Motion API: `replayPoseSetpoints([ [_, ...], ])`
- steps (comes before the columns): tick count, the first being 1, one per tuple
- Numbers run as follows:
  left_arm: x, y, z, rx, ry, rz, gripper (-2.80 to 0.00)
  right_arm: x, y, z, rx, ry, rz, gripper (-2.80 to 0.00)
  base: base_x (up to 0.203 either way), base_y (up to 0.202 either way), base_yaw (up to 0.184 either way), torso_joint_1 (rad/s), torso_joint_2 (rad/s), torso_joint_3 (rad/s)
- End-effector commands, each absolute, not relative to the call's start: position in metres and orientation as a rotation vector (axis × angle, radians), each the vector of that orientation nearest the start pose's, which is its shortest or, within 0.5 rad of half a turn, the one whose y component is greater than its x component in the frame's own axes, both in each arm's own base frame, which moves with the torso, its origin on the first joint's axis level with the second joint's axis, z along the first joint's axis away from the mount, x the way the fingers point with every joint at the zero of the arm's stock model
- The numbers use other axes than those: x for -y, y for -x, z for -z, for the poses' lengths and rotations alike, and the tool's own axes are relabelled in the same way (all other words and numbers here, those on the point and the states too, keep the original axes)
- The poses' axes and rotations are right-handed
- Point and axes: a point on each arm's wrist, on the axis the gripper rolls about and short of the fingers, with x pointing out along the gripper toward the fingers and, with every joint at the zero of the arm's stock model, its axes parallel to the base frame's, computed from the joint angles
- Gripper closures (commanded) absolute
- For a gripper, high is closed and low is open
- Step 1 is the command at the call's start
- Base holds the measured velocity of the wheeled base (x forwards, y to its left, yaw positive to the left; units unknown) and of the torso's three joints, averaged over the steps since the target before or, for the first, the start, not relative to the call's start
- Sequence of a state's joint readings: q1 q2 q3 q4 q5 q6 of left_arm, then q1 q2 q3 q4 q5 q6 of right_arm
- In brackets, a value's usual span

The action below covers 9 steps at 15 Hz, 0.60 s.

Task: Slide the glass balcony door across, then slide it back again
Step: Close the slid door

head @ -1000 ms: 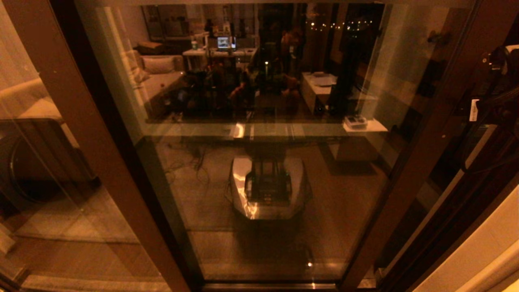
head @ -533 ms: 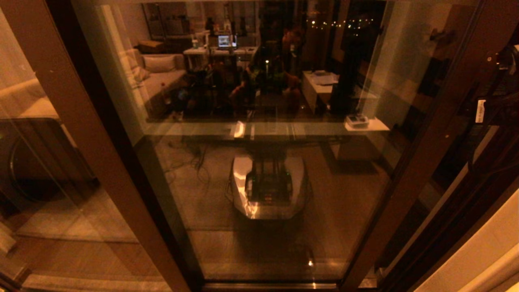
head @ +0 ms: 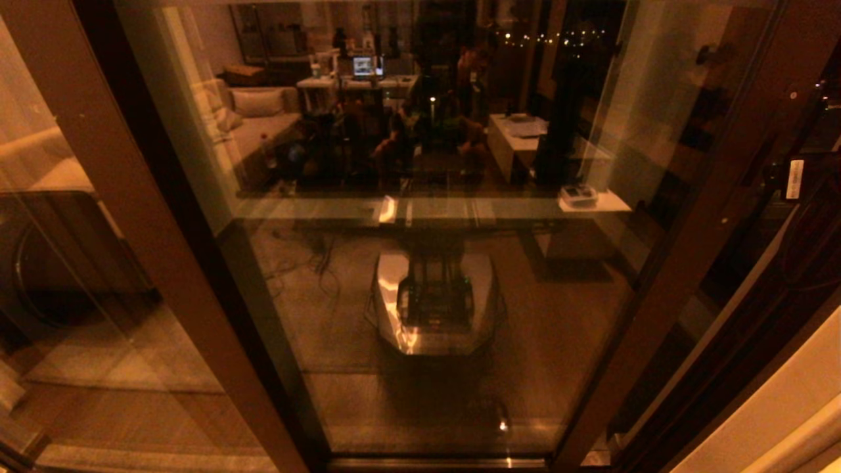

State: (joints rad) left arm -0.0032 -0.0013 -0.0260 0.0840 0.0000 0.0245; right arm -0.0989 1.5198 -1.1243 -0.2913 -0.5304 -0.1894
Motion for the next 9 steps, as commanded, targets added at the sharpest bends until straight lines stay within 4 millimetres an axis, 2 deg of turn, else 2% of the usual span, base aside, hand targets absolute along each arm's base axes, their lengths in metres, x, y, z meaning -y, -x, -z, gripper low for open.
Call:
replayPoseSetpoints([
  [1,0.0,0.025,-0.074,-0.057,-0.025,0.004,0.0,0.039,-0.274,-0.29,-0.167,0.206,0.62,-2.8,0.0,0.0,0.0,0.0,0.0,0.0],
  [4,0.0,0.025,-0.074,-0.057,-0.025,0.004,0.0,0.038,-0.276,-0.29,-0.154,0.185,0.587,-2.8,0.0,0.0,0.0,0.0,0.0,0.0],
  [6,0.0,0.025,-0.074,-0.057,-0.025,0.004,0.0,0.037,-0.276,-0.293,-0.128,0.15,0.491,-2.8,0.0,0.0,0.0,0.0,0.0,0.0],
  [9,0.0,0.025,-0.074,-0.057,-0.025,0.004,0.0,0.049,-0.278,-0.296,-0.123,0.139,0.517,-2.8,0.0,0.0,0.0,0.0,0.0,0.0],
])
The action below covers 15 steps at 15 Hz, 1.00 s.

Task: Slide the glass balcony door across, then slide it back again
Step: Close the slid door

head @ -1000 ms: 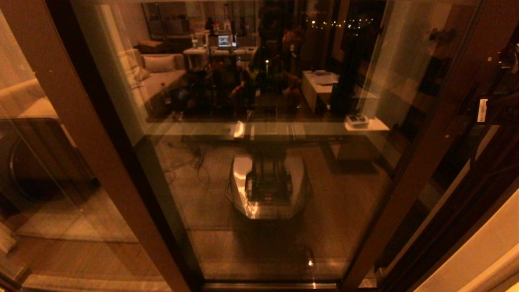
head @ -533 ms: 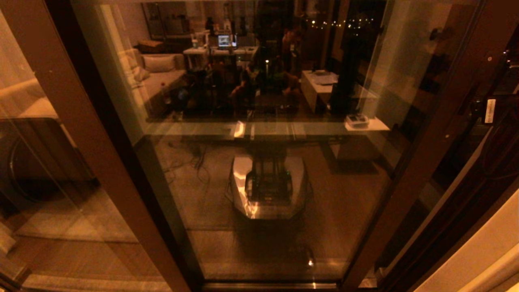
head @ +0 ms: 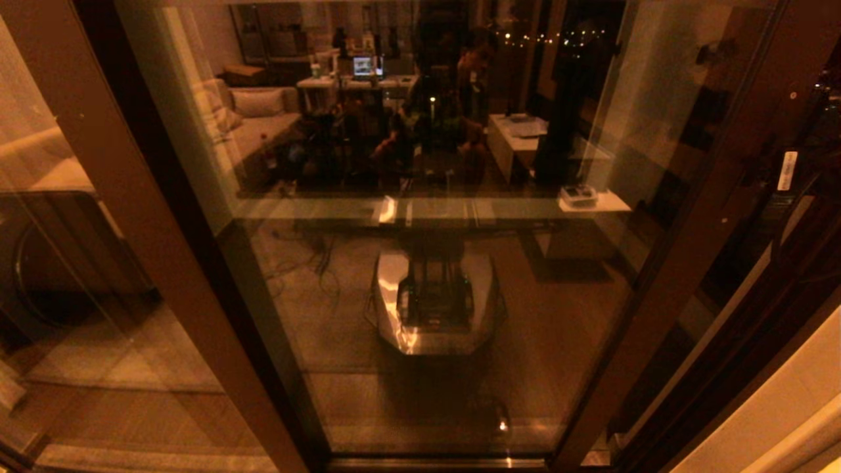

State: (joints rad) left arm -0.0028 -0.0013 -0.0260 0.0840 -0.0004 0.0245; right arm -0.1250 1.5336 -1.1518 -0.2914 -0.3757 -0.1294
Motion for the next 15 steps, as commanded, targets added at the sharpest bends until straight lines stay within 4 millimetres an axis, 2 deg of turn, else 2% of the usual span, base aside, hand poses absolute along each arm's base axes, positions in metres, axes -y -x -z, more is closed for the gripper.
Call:
replayPoseSetpoints([
  [1,0.0,0.025,-0.074,-0.057,-0.025,0.004,0.0,0.051,-0.281,-0.293,-0.133,0.141,0.525,-2.8,0.0,0.0,0.0,0.0,0.0,0.0],
  [5,0.0,0.025,-0.074,-0.057,-0.025,0.004,0.0,0.063,-0.295,-0.29,-0.146,0.14,0.553,-2.8,0.0,0.0,0.0,0.0,0.0,0.0],
  [15,0.0,0.025,-0.074,-0.057,-0.025,0.004,0.0,0.077,-0.304,-0.28,-0.18,0.145,0.59,-2.8,0.0,0.0,0.0,0.0,0.0,0.0],
])
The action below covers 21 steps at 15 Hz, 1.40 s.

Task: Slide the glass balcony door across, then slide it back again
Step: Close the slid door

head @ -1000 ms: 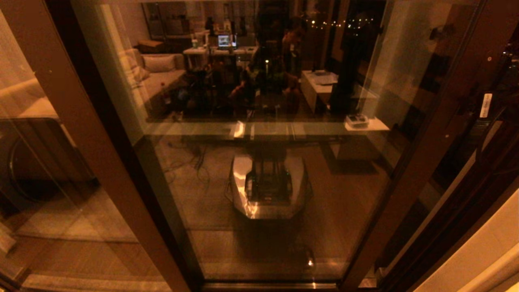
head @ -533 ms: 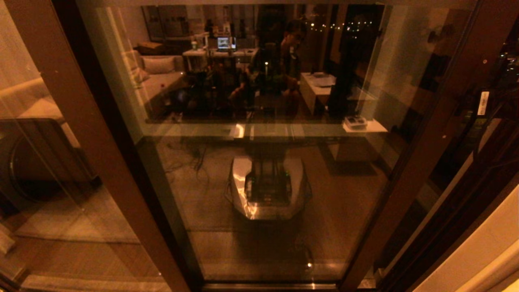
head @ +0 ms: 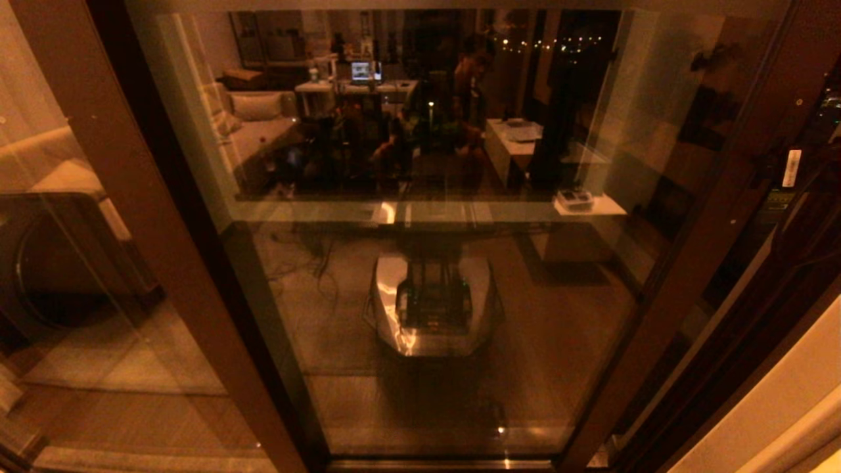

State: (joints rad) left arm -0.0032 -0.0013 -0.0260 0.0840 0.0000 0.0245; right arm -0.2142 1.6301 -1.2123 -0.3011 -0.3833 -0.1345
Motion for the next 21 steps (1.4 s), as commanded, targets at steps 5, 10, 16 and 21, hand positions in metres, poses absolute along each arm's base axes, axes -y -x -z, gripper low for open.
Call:
replayPoseSetpoints([
  [5,0.0,0.025,-0.074,-0.057,-0.025,0.004,0.0,0.095,-0.302,-0.278,-0.191,0.148,0.638,-2.8,0.0,0.0,0.0,0.0,0.0,0.0],
  [10,0.0,0.025,-0.074,-0.057,-0.025,0.004,0.0,0.079,-0.253,-0.309,-0.109,0.144,0.583,-2.8,0.0,0.0,0.0,0.0,0.0,0.0],
  [16,0.0,0.025,-0.074,-0.057,-0.025,0.004,0.0,0.062,-0.207,-0.329,-0.088,0.152,0.558,-2.8,0.0,0.0,0.0,0.0,0.0,0.0],
  [21,0.0,0.025,-0.074,-0.057,-0.025,0.004,0.0,0.061,-0.204,-0.325,-0.138,0.169,0.555,0.0,0.0,0.0,0.0,0.0,0.0,0.0],
])
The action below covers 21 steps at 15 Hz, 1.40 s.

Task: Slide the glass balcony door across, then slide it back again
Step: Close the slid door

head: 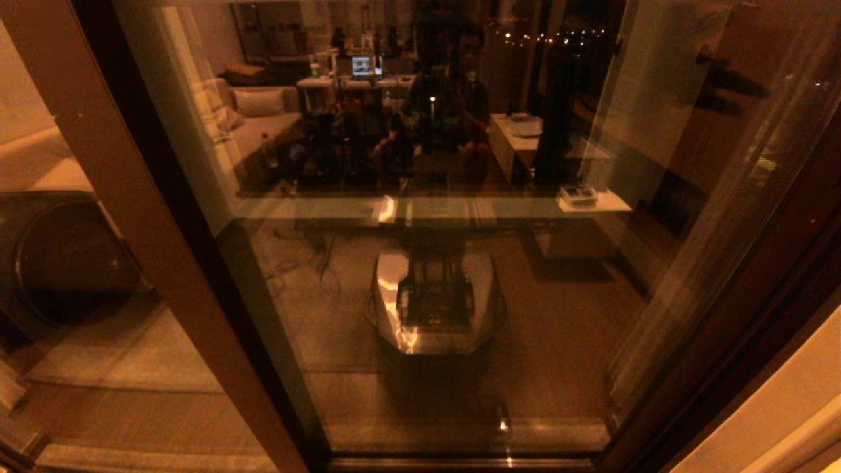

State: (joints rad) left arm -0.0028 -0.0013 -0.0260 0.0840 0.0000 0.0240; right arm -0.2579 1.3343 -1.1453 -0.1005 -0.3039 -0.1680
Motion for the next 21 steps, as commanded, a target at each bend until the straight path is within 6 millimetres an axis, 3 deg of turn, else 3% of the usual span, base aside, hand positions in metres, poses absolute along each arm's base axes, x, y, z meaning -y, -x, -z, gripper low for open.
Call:
replayPoseSetpoints([
  [1,0.0,0.025,-0.074,-0.057,-0.025,0.004,0.0,0.061,-0.206,-0.324,-0.149,0.169,0.557,0.0,0.0,0.0,0.0,0.0,0.0,0.0],
  [5,0.0,0.025,-0.074,-0.057,-0.025,0.004,0.0,0.065,-0.217,-0.318,-0.178,0.169,0.563,0.0,0.0,0.0,0.0,0.0,0.0,0.0],
  [13,0.0,0.025,-0.074,-0.058,-0.025,0.004,0.0,0.092,-0.275,-0.301,-0.255,0.141,0.598,0.0,0.0,0.0,0.0,0.0,0.0,0.0],
  [21,0.0,0.025,-0.074,-0.057,-0.025,0.004,0.0,0.105,-0.294,-0.3,-0.254,0.126,0.621,0.0,0.0,0.0,0.0,0.0,0.0,0.0],
])
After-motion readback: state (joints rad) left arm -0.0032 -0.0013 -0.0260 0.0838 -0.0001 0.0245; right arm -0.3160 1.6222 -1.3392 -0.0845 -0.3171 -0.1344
